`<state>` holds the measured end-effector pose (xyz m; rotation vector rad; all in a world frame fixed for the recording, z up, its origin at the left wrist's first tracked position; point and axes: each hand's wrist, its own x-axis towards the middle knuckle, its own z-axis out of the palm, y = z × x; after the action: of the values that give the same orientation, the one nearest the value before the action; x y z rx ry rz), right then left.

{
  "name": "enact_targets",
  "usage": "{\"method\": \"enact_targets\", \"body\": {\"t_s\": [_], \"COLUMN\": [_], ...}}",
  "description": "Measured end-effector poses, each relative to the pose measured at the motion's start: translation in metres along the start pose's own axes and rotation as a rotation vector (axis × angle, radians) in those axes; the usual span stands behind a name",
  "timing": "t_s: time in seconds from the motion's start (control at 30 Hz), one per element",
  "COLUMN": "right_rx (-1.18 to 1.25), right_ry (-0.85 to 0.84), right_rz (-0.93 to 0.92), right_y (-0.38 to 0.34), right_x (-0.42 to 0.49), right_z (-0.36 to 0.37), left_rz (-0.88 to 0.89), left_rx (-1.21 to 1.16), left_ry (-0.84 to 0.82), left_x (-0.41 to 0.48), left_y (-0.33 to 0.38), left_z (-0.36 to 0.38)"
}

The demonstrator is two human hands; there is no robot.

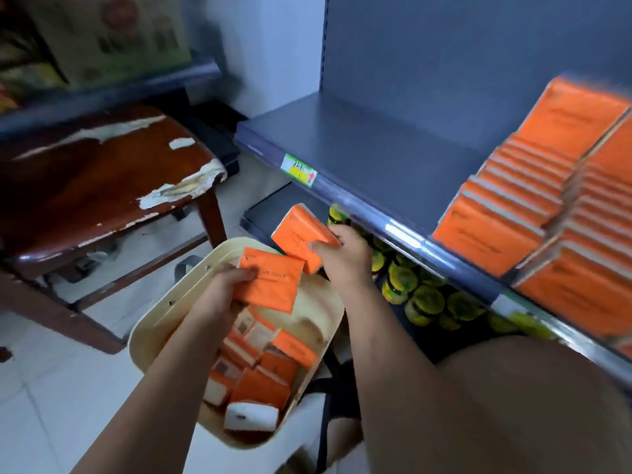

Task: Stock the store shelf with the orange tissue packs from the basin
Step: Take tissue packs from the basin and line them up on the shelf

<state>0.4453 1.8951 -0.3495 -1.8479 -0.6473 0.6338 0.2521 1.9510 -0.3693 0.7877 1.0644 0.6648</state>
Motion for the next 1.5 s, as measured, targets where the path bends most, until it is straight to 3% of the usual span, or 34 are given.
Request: {"method": "enact_targets", "body": {"t_s": [0.2, 0.33, 0.6, 0.77, 1.0, 1.27, 1.5], "right_rx": [-0.010, -0.073, -0.056, -0.028, -0.044, -0.078, -0.208], "right_ry": [0.062, 0.103, 0.200, 0.417, 0.657, 0.782, 0.803], "right_rz": [-0.319, -0.441, -0.429, -0.429, -0.361, -0.293, -0.222], "right_y": [-0.089, -0.108, -0.107, -0.083, -0.043, -0.014, -0.003], "right_x": [-0.037, -0.058, -0.127, -0.166, -0.175, -0.152, -0.131], "right_z": [-0.082, -0.178, -0.365, -0.452, -0.544, -0.610, -0.669], "left_rz": [0.254, 0.363, 0.464, 0.540, 0.516, 0.467, 0.495], "left_rx": [0.035, 0.082, 0.153, 0.133, 0.127, 0.145, 0.069], "left_ry": [-0.273, -0.477, -0.780, -0.862, -1.034, -1.064, -0.992], "left_x": [-0.050, -0.087, -0.153, -0.192, -0.215, -0.200, -0.187], "left_y": [0.062, 0.081, 0.076, 0.050, 0.023, -0.014, -0.041], "left_z": [0.058, 0.110, 0.241, 0.335, 0.463, 0.553, 0.579]}}
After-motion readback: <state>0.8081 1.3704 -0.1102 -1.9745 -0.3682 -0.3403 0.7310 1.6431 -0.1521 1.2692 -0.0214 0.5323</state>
